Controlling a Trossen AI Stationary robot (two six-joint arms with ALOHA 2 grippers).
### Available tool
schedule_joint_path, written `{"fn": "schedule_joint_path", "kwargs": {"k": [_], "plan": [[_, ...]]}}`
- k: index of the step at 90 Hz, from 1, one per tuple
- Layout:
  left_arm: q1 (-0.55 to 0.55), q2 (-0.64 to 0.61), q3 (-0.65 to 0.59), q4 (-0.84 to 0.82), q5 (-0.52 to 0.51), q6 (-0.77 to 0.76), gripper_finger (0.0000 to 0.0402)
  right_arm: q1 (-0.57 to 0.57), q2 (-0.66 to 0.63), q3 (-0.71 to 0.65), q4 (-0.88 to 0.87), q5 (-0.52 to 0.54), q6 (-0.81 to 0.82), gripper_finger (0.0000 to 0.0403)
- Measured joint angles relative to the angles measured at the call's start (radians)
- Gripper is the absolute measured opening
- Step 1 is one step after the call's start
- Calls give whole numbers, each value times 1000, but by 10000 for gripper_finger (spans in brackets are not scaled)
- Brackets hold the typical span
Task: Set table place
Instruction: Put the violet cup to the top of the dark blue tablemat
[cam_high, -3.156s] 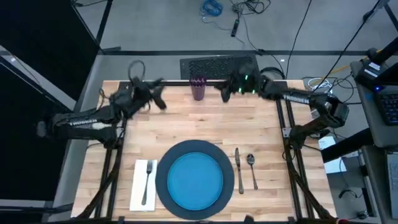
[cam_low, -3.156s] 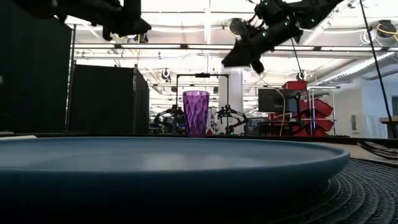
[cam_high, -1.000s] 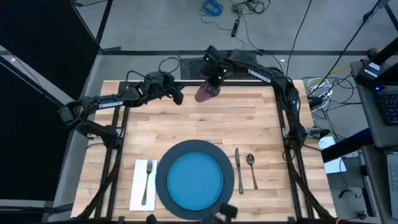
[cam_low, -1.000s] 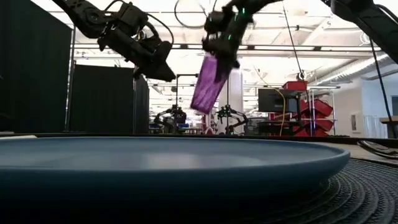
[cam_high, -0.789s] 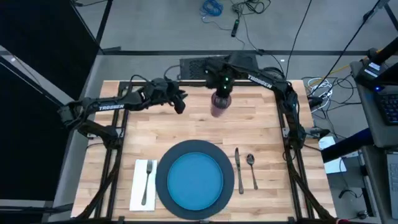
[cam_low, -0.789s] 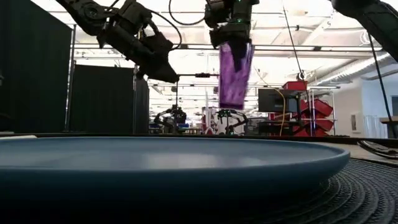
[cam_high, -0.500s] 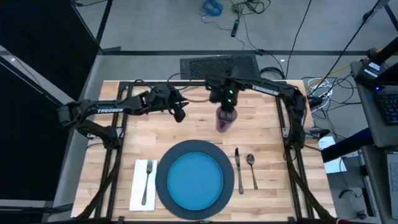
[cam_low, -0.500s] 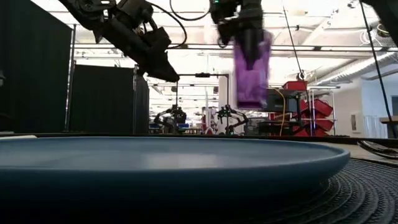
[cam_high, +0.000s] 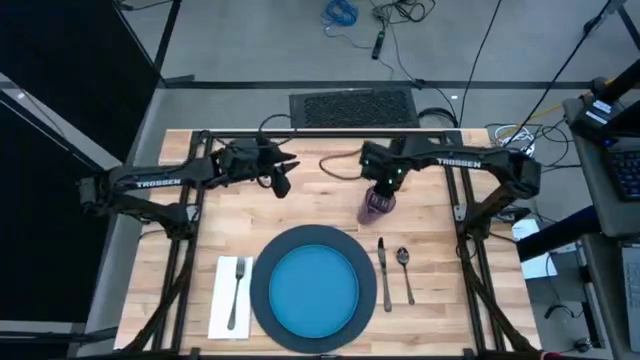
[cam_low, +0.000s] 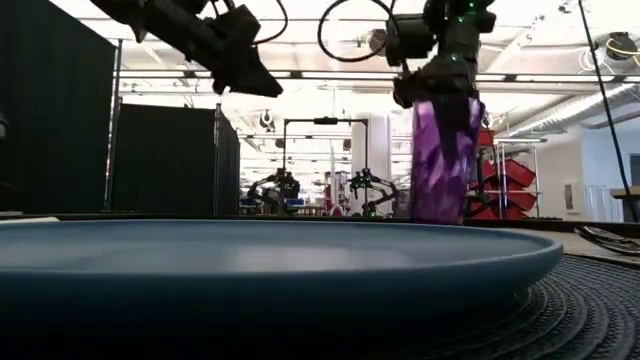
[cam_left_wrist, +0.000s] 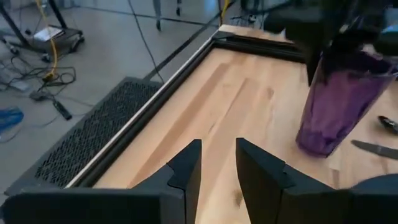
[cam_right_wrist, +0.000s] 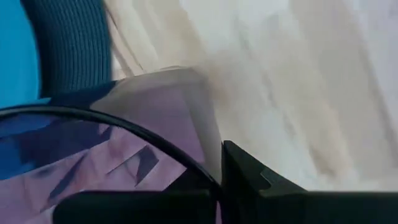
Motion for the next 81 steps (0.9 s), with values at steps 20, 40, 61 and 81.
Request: {"fn": "schedule_joint_path", "kwargs": {"k": [20, 40, 61, 81], "plan": [[-3, 0, 0, 37, 0, 9, 83, 64, 0, -11, 46, -8, 99, 0], [-3, 1, 0, 39, 0, 24, 83, 85, 0, 15, 4, -2, 198, 0], [-3, 1, 0, 38, 0, 24, 83, 78, 0, 84, -27, -5, 216, 0], [-5, 1, 0, 37, 1, 23, 83, 55, 36, 83, -94, -3, 227, 0]]}}
